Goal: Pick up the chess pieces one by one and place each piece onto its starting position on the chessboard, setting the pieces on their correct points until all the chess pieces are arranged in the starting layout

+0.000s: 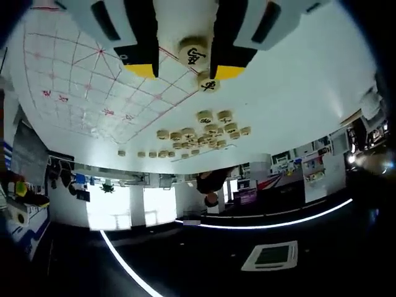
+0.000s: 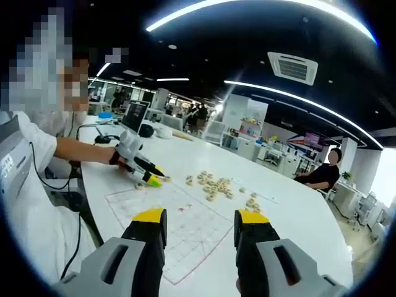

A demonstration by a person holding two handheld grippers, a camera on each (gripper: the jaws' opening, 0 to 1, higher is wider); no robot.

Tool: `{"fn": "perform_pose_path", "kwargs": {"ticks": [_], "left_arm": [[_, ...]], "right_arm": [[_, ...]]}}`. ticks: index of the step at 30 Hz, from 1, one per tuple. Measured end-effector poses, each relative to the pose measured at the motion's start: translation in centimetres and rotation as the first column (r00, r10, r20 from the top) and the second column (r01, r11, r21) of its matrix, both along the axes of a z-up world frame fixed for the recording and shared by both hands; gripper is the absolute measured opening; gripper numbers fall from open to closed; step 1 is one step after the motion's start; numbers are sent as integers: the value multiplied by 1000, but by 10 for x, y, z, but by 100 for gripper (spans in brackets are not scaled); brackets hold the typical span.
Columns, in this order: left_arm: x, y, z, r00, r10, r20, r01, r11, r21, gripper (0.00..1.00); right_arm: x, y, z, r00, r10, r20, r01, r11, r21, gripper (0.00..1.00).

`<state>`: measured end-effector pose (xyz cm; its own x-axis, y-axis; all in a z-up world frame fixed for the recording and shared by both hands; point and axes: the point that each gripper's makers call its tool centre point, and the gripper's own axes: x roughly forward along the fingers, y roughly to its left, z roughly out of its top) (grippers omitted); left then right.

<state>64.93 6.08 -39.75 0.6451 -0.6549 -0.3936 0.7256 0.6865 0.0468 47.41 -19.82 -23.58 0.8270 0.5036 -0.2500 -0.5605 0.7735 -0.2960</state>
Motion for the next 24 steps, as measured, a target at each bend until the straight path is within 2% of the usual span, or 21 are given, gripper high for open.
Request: {"fn": "perform_pose_path", "kwargs": {"ticks": [2, 5, 8, 11, 12, 14, 17, 24], "left_arm": [[-11, 10, 8, 1000, -15, -1, 15, 1000, -18, 39], [-15, 26, 18, 1000, 8, 8, -8, 999, -42, 38], [-13, 30, 13, 999, 31, -10, -31, 999, -30, 30], [-14, 25, -4, 999, 16, -47, -16, 1000, 17, 29], [-12, 23, -8, 999, 21, -50, -19, 999, 29, 24], [-6, 17, -7, 996, 44, -74, -45, 999, -14, 19], [0, 10, -6, 998, 37, -57, -38, 999, -7, 19], [3, 1, -6, 998, 31, -55, -31, 1000, 7, 19]], "right_arm": [[-1, -1, 0, 1000, -4, 3, 4, 1000, 1, 44], [0, -3, 1, 1000, -12, 6, 12, 1000, 4, 44], [1, 1, 2, 1000, -8, 8, 8, 1000, 5, 43], [-2, 6, 1, 1000, 6, 8, -6, 1000, -2, 43], [-2, 6, 1, 1000, 8, 8, -8, 1000, -4, 43], [-2, 4, 2, 1000, 3, 10, -3, 1000, -4, 43], [-1, -1, 2, 1000, -10, 10, 10, 1000, 2, 43], [0, -5, 2, 1000, -19, 10, 19, 1000, 2, 43]]}}
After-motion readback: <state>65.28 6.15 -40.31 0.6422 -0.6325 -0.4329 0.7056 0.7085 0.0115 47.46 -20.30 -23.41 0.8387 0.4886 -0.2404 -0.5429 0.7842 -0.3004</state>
